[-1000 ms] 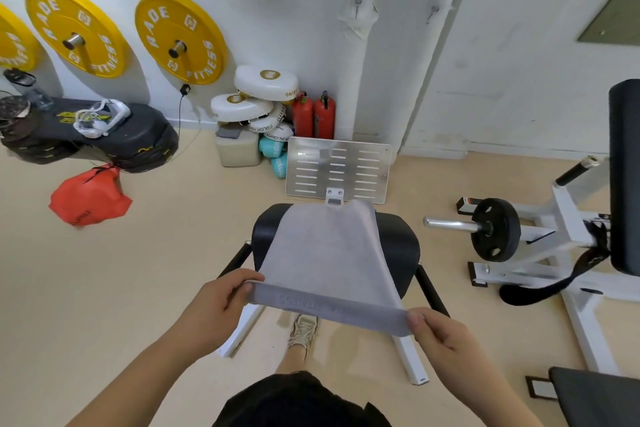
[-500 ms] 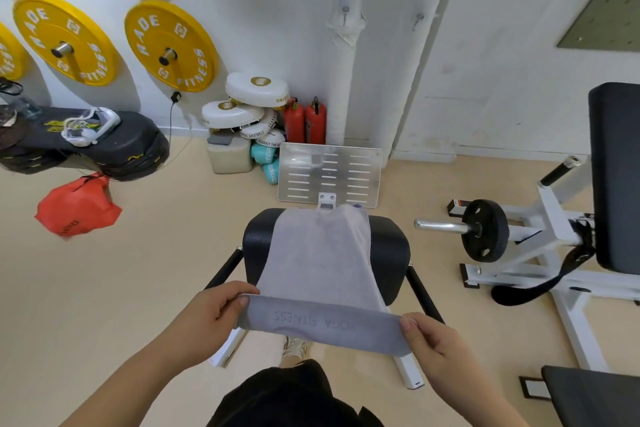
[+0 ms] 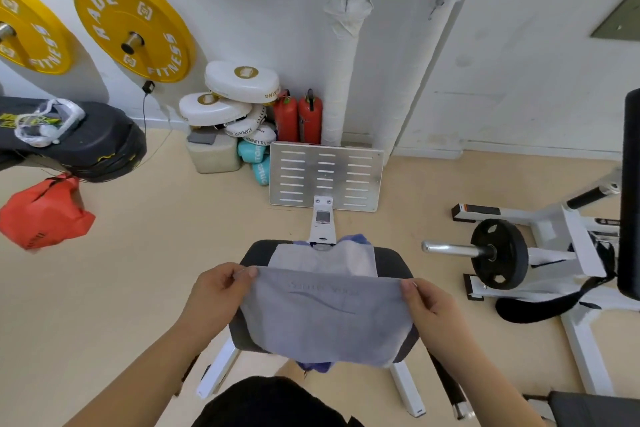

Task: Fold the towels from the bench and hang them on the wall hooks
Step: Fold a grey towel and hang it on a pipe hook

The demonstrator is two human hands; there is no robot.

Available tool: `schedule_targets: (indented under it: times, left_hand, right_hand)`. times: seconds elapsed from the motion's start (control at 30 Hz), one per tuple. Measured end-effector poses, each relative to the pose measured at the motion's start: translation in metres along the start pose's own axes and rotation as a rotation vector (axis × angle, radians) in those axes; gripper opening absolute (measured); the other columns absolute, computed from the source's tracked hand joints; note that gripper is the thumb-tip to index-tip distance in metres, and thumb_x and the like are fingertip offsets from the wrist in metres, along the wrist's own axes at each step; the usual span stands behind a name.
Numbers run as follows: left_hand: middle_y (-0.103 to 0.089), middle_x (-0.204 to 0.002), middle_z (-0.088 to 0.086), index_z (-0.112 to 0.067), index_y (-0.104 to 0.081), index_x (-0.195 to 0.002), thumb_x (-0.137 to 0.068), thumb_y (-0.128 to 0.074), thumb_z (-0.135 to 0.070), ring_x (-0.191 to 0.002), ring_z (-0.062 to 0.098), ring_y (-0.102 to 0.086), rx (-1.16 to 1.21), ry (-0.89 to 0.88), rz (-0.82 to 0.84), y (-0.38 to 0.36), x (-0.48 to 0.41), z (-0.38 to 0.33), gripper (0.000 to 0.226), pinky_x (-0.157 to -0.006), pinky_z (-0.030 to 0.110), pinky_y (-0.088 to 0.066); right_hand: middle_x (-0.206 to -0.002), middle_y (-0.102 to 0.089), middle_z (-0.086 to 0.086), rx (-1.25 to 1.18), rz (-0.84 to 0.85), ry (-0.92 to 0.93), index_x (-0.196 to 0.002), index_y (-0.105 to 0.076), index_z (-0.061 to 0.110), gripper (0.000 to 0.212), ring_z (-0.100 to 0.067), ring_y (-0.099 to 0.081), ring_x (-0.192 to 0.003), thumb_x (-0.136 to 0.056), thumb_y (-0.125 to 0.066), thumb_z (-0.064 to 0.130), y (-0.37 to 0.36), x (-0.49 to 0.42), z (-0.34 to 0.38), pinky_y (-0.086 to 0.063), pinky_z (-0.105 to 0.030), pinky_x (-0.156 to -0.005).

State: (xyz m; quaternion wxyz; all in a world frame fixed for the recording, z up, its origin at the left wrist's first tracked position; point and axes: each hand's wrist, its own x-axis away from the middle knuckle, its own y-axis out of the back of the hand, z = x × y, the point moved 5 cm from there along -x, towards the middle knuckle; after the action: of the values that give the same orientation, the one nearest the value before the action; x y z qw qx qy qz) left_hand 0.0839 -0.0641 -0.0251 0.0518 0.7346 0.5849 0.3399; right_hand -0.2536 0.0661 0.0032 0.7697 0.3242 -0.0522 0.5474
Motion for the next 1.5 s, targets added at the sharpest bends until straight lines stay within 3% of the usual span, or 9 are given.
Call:
schedule_targets:
  times: [0.07, 0.17, 0.4, 0.67, 0.9, 1.07, 1.17, 1.37, 1.5]
  left_hand:
    - [-0.061, -0.077, 0.018, -0.005, -0.064, -0.08, -0.092, -0.066, -0.047, -0.071, 0.024, -0.055, 0.187, 0.165, -0.015, -0.009, -0.033, 0.003, 0.044, -0.073, 0.05, -0.056]
    - [-0.051, -0.066, 0.004, -0.003, -0.055, -0.073, -0.093, -0.066, -0.045, -0.067, 0.021, -0.045, 0.217, 0.262, -0.011, -0.027, -0.079, 0.003, 0.047, -0.065, 0.035, -0.042]
    - [-0.065, -0.088, 0.001, -0.014, -0.066, -0.092, -0.103, -0.049, -0.022, -0.077, 0.015, -0.055, -0.131, 0.228, 0.132, -0.054, -0.168, -0.001, 0.022, -0.064, 0.026, -0.042]
    - [-0.066, -0.092, -0.002, -0.019, -0.064, -0.094, -0.103, -0.048, -0.023, -0.089, 0.022, -0.061, -0.286, 0.237, 0.131, -0.082, -0.22, 0.02, 0.019, -0.073, 0.032, -0.045]
    - [-0.067, -0.106, -0.005, -0.034, -0.06, -0.094, -0.097, -0.05, -0.023, -0.098, 0.018, -0.062, -0.549, 0.185, 0.373, -0.112, -0.24, 0.036, 0.015, -0.088, 0.033, -0.052]
    - [-0.051, -0.146, -0.005, -0.033, -0.048, -0.143, -0.094, -0.057, -0.025, -0.133, 0.022, -0.049, -0.706, 0.197, 0.528, -0.117, -0.244, 0.047, 0.051, -0.109, 0.039, -0.045]
    - [-0.044, -0.153, -0.004, -0.036, -0.034, -0.153, -0.095, -0.056, -0.026, -0.14, 0.024, -0.041, -0.747, 0.193, 0.588, -0.121, -0.247, 0.048, 0.063, -0.113, 0.041, -0.041]
    - [-0.056, -0.142, 0.001, -0.025, -0.04, -0.152, -0.09, -0.06, -0.02, -0.126, 0.023, -0.055, -0.741, 0.223, 0.669, -0.128, -0.255, 0.046, 0.065, -0.106, 0.034, -0.047]
    - [-0.065, -0.11, -0.003, -0.024, -0.064, -0.11, -0.087, -0.061, -0.022, -0.1, 0.019, -0.061, -0.67, 0.189, 0.642, -0.124, -0.255, 0.034, 0.024, -0.085, 0.03, -0.051]
  right_hand:
    - [-0.078, -0.072, -0.001, 0.024, -0.009, -0.051, -0.085, -0.072, 0.025, 0.028, -0.016, -0.065, -0.075, -0.103, -0.053, 0.034, -0.004, -0.036, 0.003, -0.052, -0.033, -0.072]
    - [-0.073, -0.071, 0.002, 0.06, -0.04, -0.108, -0.083, -0.07, 0.024, 0.026, -0.018, -0.064, -0.074, -0.102, -0.055, 0.034, -0.01, -0.086, 0.004, -0.05, -0.03, -0.068]
    - [-0.081, -0.071, -0.01, 0.134, 0.002, -0.253, -0.087, -0.069, 0.013, 0.02, -0.022, -0.061, -0.075, -0.1, -0.059, 0.024, -0.028, -0.168, -0.016, -0.051, -0.036, -0.072]
    - [-0.076, -0.069, -0.001, 0.202, 0.075, -0.315, -0.08, -0.067, 0.022, 0.021, -0.016, -0.059, -0.071, -0.098, -0.056, 0.026, -0.045, -0.228, -0.036, -0.047, -0.031, -0.066]
    - [-0.087, -0.07, -0.015, 0.393, 0.221, -0.344, -0.089, -0.069, 0.006, 0.021, -0.018, -0.05, -0.067, -0.094, -0.058, 0.023, -0.068, -0.262, -0.064, -0.041, -0.032, -0.062]
    - [-0.068, -0.055, 0.0, 0.393, 0.334, -0.381, -0.073, -0.058, 0.012, 0.027, -0.013, -0.044, -0.062, -0.096, -0.059, 0.026, -0.081, -0.269, -0.068, -0.035, -0.025, -0.057]
    - [-0.064, -0.049, 0.005, 0.354, 0.359, -0.395, -0.066, -0.051, 0.017, 0.031, -0.01, -0.041, -0.059, -0.094, -0.063, 0.025, -0.086, -0.273, -0.069, -0.034, -0.022, -0.056]
    - [-0.073, -0.063, 0.002, 0.136, 0.169, -0.414, -0.078, -0.074, 0.017, 0.007, -0.015, -0.057, -0.069, -0.084, -0.074, 0.014, -0.071, -0.273, -0.059, -0.05, -0.032, -0.068]
    - [-0.08, -0.07, -0.008, 0.005, 0.11, -0.429, -0.079, -0.076, 0.017, 0.005, -0.016, -0.06, -0.071, -0.084, -0.076, 0.014, -0.062, -0.264, -0.051, -0.054, -0.038, -0.071]
